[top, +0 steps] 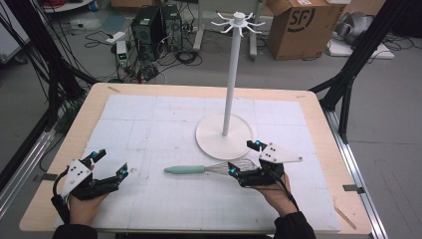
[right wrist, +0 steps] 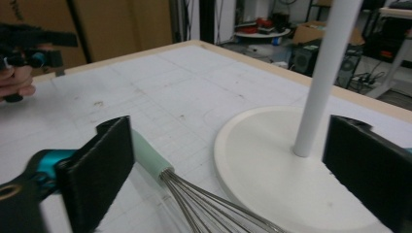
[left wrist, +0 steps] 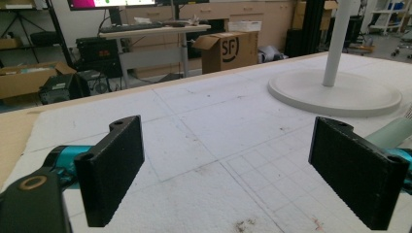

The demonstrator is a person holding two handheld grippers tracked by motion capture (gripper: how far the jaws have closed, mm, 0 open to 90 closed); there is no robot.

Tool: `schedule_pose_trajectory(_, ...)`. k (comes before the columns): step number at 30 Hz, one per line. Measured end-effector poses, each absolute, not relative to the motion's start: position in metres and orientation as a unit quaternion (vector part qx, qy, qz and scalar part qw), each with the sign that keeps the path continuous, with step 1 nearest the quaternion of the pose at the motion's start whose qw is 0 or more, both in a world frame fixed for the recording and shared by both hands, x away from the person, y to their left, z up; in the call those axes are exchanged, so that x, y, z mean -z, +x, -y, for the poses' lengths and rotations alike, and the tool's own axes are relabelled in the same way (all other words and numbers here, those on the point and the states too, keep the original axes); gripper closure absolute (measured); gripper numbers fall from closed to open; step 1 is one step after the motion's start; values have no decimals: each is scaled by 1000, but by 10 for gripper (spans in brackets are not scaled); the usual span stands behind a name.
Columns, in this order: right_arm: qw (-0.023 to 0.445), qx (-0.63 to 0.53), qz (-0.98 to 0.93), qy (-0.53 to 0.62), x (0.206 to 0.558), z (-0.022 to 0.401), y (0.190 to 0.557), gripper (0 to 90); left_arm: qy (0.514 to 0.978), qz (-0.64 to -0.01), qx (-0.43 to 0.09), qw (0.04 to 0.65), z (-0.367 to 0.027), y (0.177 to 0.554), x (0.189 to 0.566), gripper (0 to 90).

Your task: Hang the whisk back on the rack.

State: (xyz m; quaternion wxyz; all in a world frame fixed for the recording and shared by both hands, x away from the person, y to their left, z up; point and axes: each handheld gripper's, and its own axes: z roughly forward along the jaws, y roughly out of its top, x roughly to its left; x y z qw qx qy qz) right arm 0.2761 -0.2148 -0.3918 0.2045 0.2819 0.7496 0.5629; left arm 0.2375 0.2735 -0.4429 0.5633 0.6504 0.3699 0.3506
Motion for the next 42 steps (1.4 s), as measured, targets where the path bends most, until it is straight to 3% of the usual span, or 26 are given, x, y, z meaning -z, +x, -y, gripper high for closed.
schedule_pose_trajectory(9, 192, -522, -796, 239, 379, 185, 296, 49, 647, -370, -349, 568, -274, 237, 442, 134)
schedule_pose_trajectory(13, 174, -501, -820, 214, 379, 172, 304, 196, 648, -369, -349, 568, -274, 237, 442, 133)
schedule_pose_trajectory(20, 147, -475, -844, 199, 382, 155, 319, 210, 647, -368, -350, 568, -275, 237, 442, 134)
schedule_pose_trajectory(27, 108, -438, -876, 169, 386, 144, 334, 302, 648, -370, -350, 566, -275, 237, 442, 134)
schedule_pose_trajectory(42, 50, -328, -941, 70, 393, 104, 352, 352, 648, -368, -349, 569, -276, 237, 441, 134)
